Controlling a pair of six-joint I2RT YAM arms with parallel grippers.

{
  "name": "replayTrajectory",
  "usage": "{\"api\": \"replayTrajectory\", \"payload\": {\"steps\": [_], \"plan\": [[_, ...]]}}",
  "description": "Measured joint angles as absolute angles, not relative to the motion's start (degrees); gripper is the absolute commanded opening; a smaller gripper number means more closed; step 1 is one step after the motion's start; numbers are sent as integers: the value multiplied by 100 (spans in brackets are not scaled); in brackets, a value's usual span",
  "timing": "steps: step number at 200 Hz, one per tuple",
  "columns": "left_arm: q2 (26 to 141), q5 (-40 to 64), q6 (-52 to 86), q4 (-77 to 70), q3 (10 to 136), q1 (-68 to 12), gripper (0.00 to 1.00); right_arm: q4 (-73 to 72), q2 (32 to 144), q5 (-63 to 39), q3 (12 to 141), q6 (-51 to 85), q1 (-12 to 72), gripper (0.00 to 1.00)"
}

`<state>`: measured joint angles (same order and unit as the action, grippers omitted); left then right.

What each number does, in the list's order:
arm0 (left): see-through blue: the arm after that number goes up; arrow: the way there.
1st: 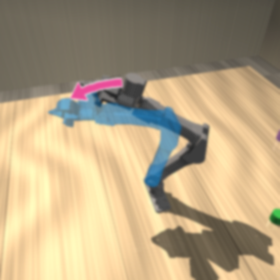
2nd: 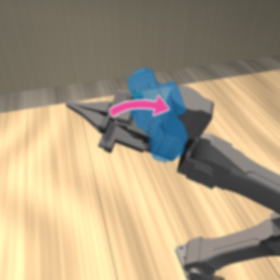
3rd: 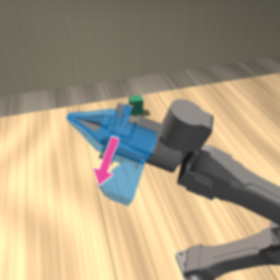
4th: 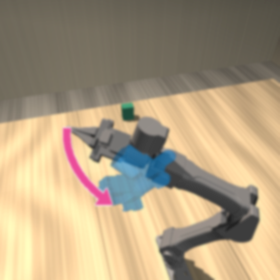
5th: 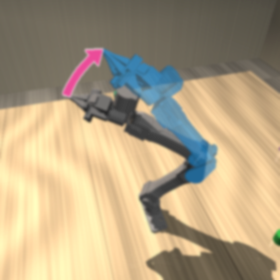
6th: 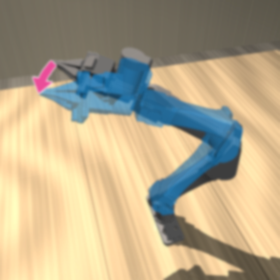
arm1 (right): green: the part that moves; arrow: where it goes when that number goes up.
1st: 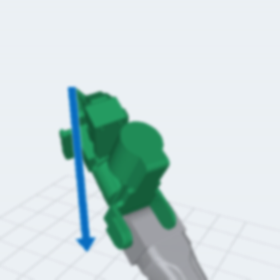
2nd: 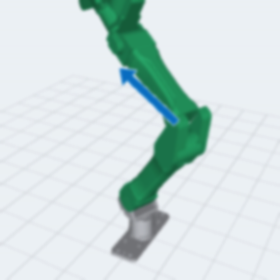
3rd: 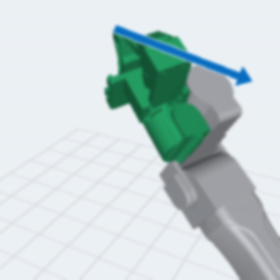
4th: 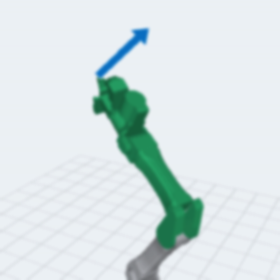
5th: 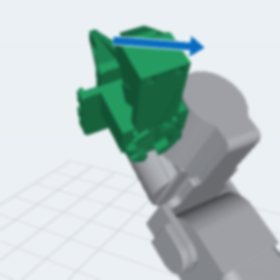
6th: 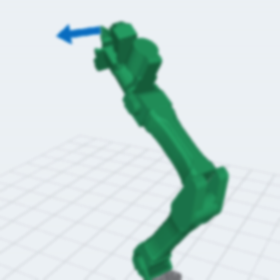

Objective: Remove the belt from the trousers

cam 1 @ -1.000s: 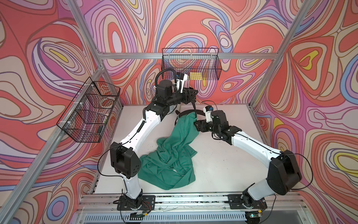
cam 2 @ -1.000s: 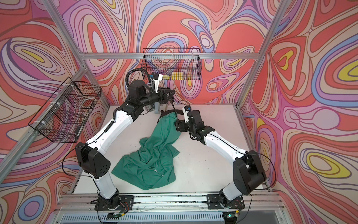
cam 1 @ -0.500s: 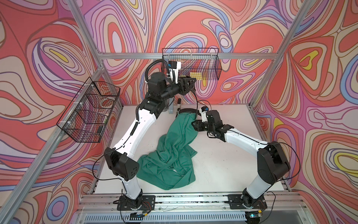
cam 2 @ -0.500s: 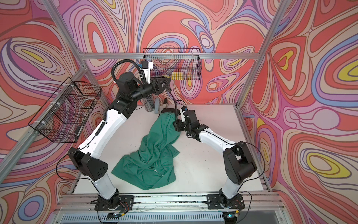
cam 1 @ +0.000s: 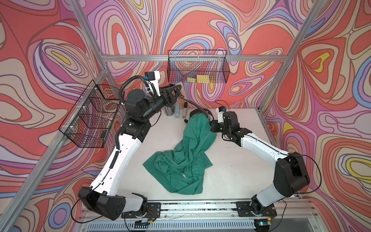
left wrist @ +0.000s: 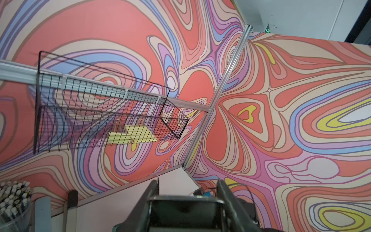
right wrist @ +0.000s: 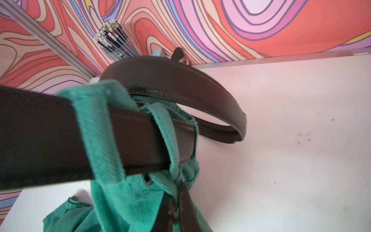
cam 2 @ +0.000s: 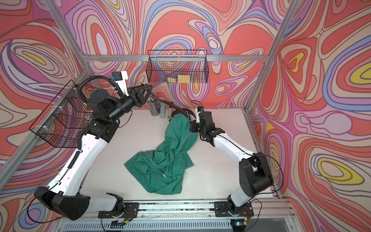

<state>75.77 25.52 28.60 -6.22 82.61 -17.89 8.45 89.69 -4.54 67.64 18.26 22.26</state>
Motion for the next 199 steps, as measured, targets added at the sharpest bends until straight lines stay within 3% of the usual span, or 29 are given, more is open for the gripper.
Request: {"api": "replayTrajectory", "payload": {"steps": [61,85,115,143,199], "plan": [[7929,2808,2274,-812,5647,-1789,7,2126,8685,-279,7684,821,2156,0],[7948,2969,2088,-869,5371,-1791,16,2338,8676,-285,7793,646,2156,0],[7942,3127,1667,-867,5417,-1789,10,2620,8709,-296,7911,510,2156,0],[7942,3199,1520,-692,5586,-1789,0,2808,8868,-307,8219,346,2154,46],[7942,3238,1789,-174,6792,-1789,0,2115,8831,-967,7631,235,2150,67]]}}
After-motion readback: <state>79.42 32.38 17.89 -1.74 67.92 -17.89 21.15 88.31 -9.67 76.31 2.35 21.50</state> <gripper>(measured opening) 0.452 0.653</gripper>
